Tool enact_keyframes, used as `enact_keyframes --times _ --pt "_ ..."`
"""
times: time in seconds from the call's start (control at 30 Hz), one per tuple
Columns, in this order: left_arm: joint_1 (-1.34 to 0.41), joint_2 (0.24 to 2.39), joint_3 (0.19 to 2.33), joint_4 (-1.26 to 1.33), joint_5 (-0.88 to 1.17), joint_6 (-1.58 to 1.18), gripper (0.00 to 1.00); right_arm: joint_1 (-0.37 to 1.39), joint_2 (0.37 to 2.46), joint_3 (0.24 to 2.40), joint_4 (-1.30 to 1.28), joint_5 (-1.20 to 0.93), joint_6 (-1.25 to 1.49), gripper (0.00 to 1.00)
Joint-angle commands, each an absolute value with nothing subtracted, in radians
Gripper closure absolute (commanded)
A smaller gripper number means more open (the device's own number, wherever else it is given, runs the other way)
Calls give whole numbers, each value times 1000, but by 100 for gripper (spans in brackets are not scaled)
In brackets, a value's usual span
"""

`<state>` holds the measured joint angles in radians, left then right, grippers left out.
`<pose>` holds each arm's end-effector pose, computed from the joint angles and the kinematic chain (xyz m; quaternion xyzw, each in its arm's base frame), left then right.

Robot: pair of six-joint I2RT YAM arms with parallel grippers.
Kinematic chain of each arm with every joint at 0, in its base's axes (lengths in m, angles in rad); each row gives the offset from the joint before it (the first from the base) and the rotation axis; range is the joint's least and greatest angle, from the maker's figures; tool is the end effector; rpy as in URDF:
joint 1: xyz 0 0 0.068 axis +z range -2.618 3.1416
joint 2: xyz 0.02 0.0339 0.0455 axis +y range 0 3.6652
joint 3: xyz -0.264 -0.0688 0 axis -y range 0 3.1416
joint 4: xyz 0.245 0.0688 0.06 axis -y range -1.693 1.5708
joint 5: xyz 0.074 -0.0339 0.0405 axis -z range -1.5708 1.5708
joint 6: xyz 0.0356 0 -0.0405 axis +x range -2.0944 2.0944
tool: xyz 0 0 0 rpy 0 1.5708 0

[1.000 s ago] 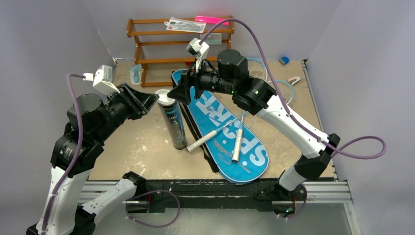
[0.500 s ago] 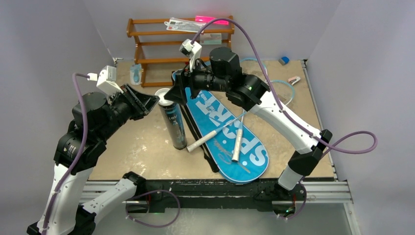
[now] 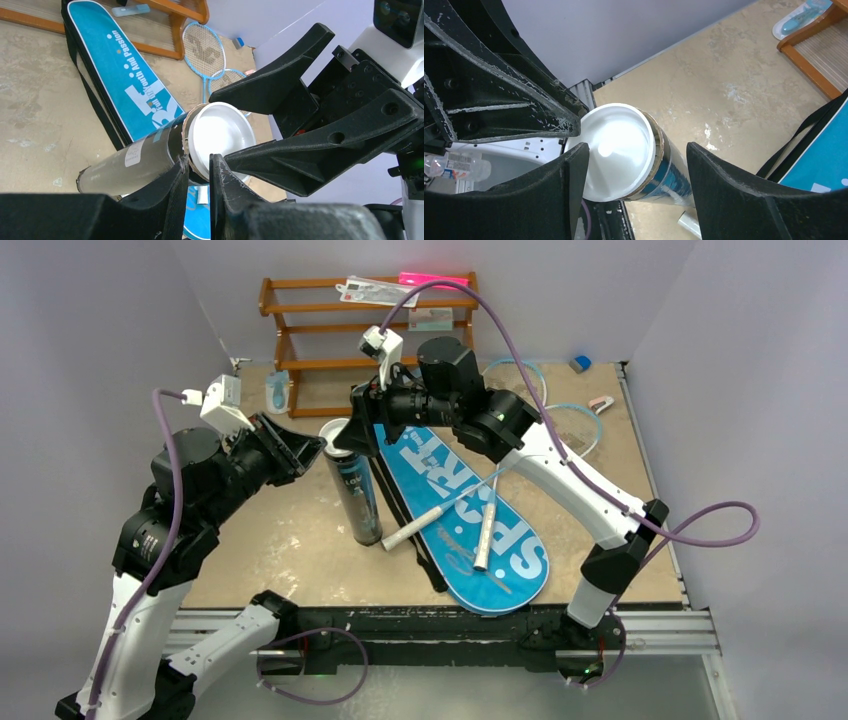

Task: Pack up the badminton gear
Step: Close the lid on the shuttle tube.

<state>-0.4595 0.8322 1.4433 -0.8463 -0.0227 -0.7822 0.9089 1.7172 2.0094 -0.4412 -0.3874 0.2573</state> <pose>0.1035 -0.0503 0.4729 -0.1331 0.7738 -0.3530 0.5088 0.2239 0.3093 0.4868 -0.3570 0.6643 0.4743 0.4542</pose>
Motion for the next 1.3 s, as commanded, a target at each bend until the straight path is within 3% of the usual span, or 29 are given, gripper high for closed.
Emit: enact_keyframes --times 0.0,0.57,0.93,1.27 --pt "-463 834 1441 -831 -30 -754 82 912 1706 2033 -437 -404 264 27" --pt "-463 857 1471 -848 -43 -724 79 910 1739 2054 -457 -411 292 37" --pt "-463 859 1513 -865 -44 -714 75 910 1741 2127 -476 -402 294 19" --pt "-463 871 1535 -875 -58 -700 74 878 1762 2163 -498 -352 325 22"
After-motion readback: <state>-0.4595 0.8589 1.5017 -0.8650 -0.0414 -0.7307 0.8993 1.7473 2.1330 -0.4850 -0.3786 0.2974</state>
